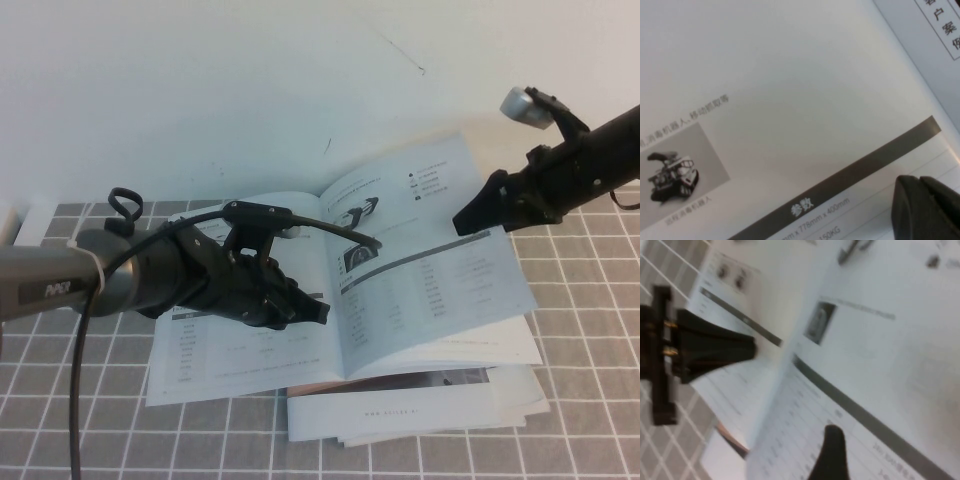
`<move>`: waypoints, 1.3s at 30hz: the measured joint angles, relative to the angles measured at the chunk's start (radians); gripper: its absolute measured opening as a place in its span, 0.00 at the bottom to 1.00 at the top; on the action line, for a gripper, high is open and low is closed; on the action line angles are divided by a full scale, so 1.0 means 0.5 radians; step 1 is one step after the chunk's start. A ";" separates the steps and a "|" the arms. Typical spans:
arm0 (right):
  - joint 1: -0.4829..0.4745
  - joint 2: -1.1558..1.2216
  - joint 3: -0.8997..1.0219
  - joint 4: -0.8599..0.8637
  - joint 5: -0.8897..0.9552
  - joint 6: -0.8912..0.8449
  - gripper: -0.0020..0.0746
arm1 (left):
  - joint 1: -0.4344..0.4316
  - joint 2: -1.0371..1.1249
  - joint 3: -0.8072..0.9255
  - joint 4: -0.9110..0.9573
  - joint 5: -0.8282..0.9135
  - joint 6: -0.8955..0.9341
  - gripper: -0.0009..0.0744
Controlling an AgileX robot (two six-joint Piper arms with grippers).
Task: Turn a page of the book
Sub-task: Open the closed book
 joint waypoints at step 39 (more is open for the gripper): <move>0.354 0.000 -0.056 0.799 0.210 -0.355 0.77 | -0.567 -1.033 0.000 0.328 0.833 1.021 0.01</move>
